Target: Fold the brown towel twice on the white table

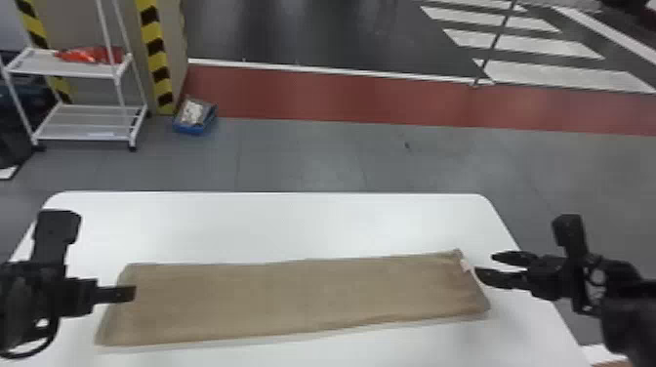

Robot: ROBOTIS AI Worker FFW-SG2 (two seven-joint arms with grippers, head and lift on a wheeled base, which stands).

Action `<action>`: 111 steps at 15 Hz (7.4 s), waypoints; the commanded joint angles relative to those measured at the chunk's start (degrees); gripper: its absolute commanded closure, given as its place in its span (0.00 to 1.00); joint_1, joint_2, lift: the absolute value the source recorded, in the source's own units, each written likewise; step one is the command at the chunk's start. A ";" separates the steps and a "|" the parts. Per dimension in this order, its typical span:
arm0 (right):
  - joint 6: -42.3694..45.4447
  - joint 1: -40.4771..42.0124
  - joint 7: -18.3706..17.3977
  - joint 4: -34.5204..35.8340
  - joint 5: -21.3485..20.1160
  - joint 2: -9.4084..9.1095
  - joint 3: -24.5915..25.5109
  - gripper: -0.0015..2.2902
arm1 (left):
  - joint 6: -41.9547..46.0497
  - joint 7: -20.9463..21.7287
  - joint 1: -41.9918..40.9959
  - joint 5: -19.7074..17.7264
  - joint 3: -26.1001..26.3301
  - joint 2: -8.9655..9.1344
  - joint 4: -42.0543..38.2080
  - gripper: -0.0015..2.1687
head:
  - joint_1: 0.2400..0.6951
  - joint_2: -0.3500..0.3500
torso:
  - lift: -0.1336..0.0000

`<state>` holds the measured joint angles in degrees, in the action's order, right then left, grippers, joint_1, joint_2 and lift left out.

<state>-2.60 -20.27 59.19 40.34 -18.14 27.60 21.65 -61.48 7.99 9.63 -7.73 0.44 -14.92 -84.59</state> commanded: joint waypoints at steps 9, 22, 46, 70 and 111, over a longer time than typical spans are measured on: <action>0.36 1.02 1.19 0.97 0.13 0.09 0.68 0.18 | -2.11 0.00 -1.54 -0.27 -0.71 0.60 -2.42 0.05 | 1.00 0.22 | 1.00; 0.71 4.36 2.69 4.57 3.20 0.00 0.94 0.18 | 0.00 0.97 -0.93 -0.62 -0.71 1.92 1.09 0.10 | 1.00 0.20 | 1.00; -7.73 8.40 5.85 19.69 3.90 -13.62 0.06 0.20 | -13.19 7.04 -1.19 -10.90 -9.05 1.04 -5.15 0.66 | 1.00 0.37 | 1.00; -1.05 4.62 -5.84 7.91 1.88 -22.15 -17.43 0.81 | -28.55 7.74 6.54 -43.42 -15.47 1.39 -13.32 0.66 | 1.00 0.46 | 1.00; -3.16 14.11 1.72 20.13 27.64 -12.57 8.50 0.04 | 30.76 -7.55 2.50 -34.19 31.11 15.07 8.48 0.00 | 1.00 0.00 | 1.00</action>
<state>-5.08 -6.15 60.89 60.52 8.88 15.18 30.41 -30.09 0.29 12.04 -41.38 31.32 0.00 -76.18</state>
